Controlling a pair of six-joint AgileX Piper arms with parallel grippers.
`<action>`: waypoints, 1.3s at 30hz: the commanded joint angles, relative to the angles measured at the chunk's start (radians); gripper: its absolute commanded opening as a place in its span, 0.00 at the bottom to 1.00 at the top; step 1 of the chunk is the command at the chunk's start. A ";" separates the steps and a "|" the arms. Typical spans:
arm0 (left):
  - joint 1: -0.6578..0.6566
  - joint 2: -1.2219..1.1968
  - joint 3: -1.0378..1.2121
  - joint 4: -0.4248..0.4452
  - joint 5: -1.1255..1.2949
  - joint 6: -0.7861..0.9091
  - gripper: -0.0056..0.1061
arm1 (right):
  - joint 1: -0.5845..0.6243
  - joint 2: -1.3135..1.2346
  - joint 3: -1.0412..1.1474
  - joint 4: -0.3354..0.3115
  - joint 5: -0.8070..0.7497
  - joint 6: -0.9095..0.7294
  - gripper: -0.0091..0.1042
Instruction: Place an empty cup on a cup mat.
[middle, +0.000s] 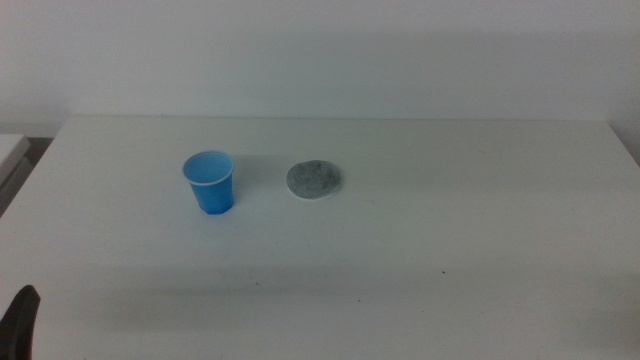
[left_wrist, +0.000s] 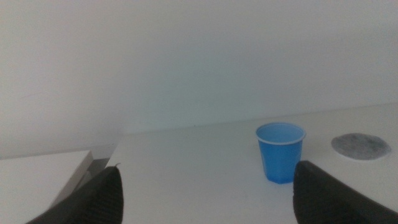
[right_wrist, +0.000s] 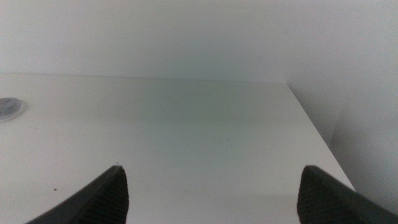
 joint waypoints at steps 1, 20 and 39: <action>-0.003 0.016 -0.027 -0.005 0.007 -0.008 0.89 | 0.002 -0.005 0.003 -0.003 -0.007 -0.004 0.90; -0.005 1.241 -1.177 -0.153 0.859 -0.008 0.89 | 0.002 -0.005 0.003 -0.003 -0.007 -0.004 0.90; -0.114 2.047 -1.707 -0.050 0.918 -0.120 0.89 | 0.002 -0.005 0.003 -0.003 -0.007 -0.004 0.90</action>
